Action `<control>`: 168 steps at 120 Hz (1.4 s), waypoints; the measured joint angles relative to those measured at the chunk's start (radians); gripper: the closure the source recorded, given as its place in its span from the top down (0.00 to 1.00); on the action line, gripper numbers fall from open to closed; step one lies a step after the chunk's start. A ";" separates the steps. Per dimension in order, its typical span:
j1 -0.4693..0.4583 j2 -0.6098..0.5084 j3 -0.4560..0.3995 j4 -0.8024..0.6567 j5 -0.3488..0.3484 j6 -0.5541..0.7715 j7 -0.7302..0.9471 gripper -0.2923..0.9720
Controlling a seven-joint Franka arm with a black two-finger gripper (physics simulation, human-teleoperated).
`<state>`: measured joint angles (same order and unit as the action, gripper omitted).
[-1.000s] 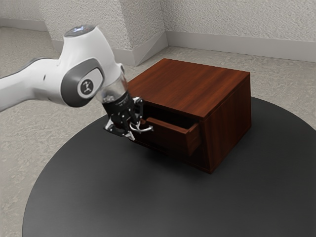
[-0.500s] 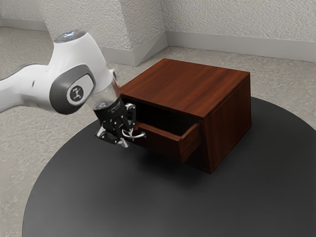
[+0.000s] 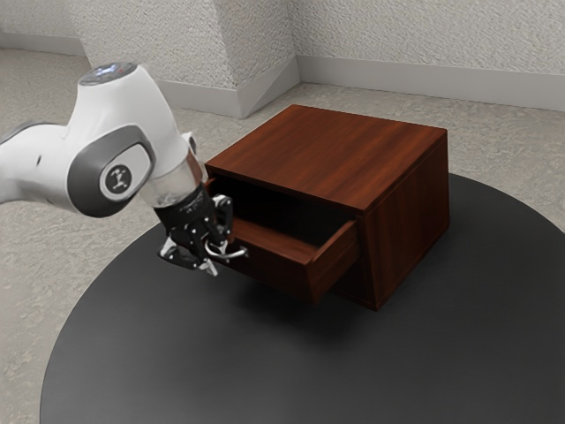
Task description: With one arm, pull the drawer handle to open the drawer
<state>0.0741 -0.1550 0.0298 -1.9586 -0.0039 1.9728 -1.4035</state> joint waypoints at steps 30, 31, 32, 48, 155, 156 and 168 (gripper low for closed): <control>0.000 -0.033 0.002 -0.040 0.001 0.012 -0.003 0.28; 0.000 -0.036 0.002 -0.043 0.001 0.013 -0.003 0.28; 0.000 -0.038 0.002 -0.046 0.001 0.013 -0.003 0.28; 0.001 -0.066 0.002 -0.075 0.001 0.024 -0.004 0.28; 0.007 -0.208 0.007 -0.217 0.002 0.078 -0.011 0.31; 0.007 -0.208 0.007 -0.217 0.002 0.078 -0.011 0.31; 0.007 -0.210 0.007 -0.212 0.003 0.078 -0.012 0.32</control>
<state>0.0813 -0.3647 0.0368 -2.1707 -0.0006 2.0512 -1.4151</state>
